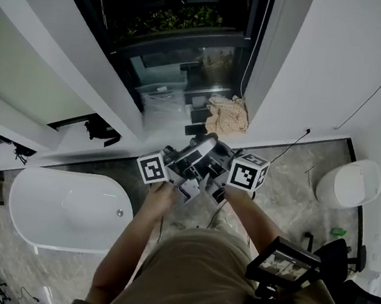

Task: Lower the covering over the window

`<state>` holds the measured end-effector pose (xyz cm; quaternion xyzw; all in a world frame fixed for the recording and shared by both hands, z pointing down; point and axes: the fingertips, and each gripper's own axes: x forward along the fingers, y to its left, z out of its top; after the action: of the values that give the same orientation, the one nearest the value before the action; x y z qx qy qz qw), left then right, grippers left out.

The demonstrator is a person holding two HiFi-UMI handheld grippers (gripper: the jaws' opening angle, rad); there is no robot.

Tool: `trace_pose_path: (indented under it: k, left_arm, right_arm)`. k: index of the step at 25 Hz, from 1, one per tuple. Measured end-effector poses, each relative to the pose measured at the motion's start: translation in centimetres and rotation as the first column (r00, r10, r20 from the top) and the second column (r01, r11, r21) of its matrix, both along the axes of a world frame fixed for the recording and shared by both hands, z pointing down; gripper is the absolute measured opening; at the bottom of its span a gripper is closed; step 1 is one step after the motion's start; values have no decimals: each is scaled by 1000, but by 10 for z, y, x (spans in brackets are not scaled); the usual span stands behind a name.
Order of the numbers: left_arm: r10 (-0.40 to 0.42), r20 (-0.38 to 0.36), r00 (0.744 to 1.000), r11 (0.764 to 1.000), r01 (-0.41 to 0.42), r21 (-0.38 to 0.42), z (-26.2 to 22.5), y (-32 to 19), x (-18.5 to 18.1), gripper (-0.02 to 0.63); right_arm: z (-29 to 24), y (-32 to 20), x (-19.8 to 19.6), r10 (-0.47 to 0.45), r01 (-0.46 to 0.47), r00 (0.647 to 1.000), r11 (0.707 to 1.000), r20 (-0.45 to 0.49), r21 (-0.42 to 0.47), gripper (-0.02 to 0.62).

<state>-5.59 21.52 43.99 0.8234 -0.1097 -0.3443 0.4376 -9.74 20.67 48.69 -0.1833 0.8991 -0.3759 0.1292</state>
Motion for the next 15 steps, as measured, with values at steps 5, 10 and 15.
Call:
trace_pose_path:
  k: [5,10,15]
  left_arm:
    - [36,14,999,999,-36,-20,4,-11,18,138]
    - [54,8,999,998,-54,-18,1,-13,22,138]
    - [44,6,999,999,-44,-22,4,-14,20,138]
  right_arm:
    - [5,-12,17,36,-36,999,999,23,-21,121]
    - [2,-16,21,51,-50,998,999,28,-18,121]
    - [4,-16,19,40,-40,999,999,20,-16,121]
